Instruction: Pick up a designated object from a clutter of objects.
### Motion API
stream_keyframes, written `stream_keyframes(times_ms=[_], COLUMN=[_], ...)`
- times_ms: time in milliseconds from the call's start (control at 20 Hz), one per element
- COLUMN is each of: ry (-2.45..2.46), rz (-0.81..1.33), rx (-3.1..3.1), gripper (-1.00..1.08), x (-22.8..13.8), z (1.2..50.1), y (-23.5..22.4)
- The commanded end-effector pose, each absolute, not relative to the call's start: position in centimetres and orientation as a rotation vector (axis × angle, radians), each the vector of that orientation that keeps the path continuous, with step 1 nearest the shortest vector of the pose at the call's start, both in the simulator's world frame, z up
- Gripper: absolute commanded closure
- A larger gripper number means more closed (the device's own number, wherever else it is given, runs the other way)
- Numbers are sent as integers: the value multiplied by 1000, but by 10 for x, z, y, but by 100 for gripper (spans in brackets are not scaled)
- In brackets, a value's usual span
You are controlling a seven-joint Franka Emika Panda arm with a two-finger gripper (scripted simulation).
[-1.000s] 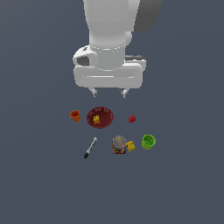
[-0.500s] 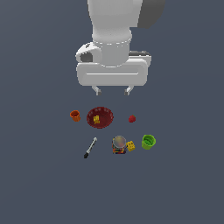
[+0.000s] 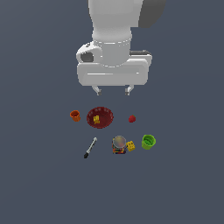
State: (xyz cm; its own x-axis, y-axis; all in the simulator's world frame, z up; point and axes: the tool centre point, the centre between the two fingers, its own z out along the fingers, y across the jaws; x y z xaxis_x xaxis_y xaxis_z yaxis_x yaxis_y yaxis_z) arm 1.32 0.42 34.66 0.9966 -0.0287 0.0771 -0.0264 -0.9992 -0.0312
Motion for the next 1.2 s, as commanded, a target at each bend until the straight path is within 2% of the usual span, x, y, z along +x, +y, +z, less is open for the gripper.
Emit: stream_keyframes(times_ms=[0,500,1150], ry=[34,-74,-347], rz=[-119,-110,-84], rx=[-3109,-3115,-3110], gripper=[-92,-92,-92], x=[13,12,-5], z=[344,313,239], y=[1,-27,-98])
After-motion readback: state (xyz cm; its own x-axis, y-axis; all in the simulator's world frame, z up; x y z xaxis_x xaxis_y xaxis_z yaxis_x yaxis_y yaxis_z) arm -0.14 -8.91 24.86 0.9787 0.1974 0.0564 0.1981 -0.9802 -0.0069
